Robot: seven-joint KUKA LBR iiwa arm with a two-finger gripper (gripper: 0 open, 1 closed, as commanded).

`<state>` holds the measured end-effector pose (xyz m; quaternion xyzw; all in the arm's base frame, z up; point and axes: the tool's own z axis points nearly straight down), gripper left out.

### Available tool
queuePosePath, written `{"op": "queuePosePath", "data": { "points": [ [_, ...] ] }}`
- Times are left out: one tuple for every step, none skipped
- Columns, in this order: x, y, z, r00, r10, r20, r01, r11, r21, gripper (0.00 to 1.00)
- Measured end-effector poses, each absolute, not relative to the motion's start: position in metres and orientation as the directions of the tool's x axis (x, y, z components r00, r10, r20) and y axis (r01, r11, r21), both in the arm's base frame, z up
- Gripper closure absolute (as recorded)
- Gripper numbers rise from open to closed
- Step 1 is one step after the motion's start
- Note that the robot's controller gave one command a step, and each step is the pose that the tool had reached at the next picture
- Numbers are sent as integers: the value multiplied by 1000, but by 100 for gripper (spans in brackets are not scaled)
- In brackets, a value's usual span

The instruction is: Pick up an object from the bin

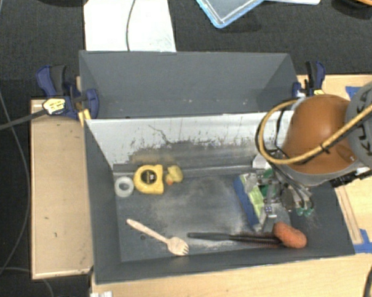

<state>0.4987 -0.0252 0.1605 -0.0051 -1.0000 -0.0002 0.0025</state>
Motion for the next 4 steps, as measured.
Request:
{"op": "queuePosePath", "data": {
  "points": [
    [501,-25,164,-1000,9,-2,9,1000,0,0],
    [488,42,127,-997,-83,-4,-83,997,0,0],
    [483,39,103,-988,157,-5,157,988,0,0],
    [488,104,86,-1000,30,-8,30,1000,1,0]
  ]
}}
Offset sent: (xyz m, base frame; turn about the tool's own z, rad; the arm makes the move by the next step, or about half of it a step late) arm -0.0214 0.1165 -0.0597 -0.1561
